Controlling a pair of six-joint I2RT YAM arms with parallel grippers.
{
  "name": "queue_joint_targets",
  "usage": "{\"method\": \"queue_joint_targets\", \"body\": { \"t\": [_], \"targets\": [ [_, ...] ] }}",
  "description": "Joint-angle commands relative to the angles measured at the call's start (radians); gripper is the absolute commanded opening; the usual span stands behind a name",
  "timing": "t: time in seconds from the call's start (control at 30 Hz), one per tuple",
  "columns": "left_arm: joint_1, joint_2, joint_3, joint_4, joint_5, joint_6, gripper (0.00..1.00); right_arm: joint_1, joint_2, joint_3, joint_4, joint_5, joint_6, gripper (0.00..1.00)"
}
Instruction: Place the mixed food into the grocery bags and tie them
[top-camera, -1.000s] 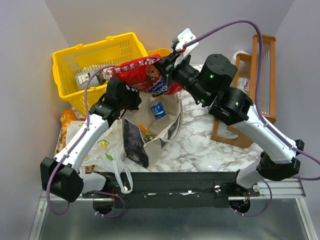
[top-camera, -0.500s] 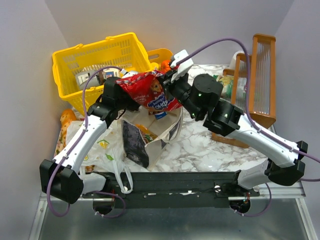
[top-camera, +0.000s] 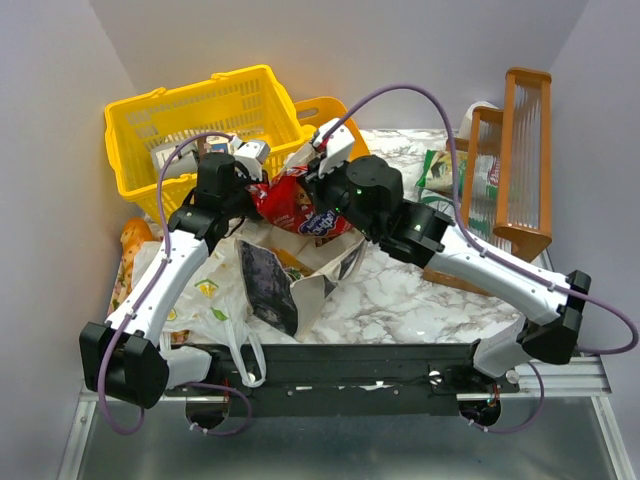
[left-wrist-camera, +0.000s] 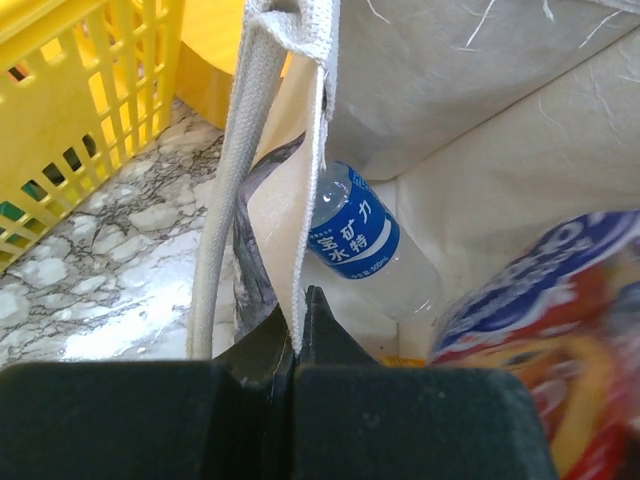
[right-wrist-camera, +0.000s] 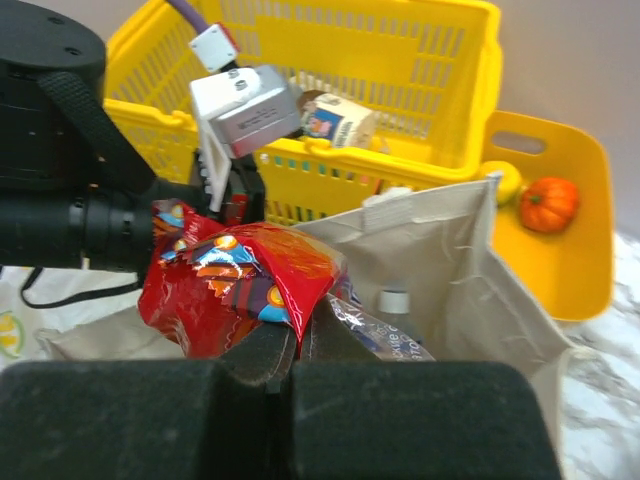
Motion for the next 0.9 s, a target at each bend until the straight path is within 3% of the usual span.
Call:
{"method": "queue_joint_targets", "body": {
  "t": [0.0, 0.23, 0.53, 0.77, 0.8, 0.87],
  "targets": [
    [-0.005, -0.030, -0.003, 0.036, 0.074, -0.009, 0.00, 0.005, 0.093, 0.086, 0.126, -0.178, 0.130, 0.01],
    [-0.001, -0.036, -0.003, 0.034, 0.071, -0.009, 0.00, 0.007, 0.184, 0.035, -0.032, -0.043, 0.161, 0.01],
    [-0.001, -0.042, -0.001, 0.032, 0.063, -0.007, 0.00, 0.005, 0.276, -0.097, -0.175, 0.023, 0.261, 0.01],
    [-0.001, -0.041, -0.012, 0.039, 0.062, -0.017, 0.00, 0.002, 0.259, -0.020, -0.227, -0.023, 0.198, 0.02],
    [-0.001, -0.041, -0.010, 0.037, 0.060, -0.015, 0.00, 0.002, 0.250, 0.031, -0.250, -0.052, 0.163, 0.23],
    [-0.001, -0.039, -0.010, 0.037, 0.057, -0.017, 0.00, 0.002, 0.229, 0.091, -0.291, -0.128, 0.153, 0.53]
  ]
}}
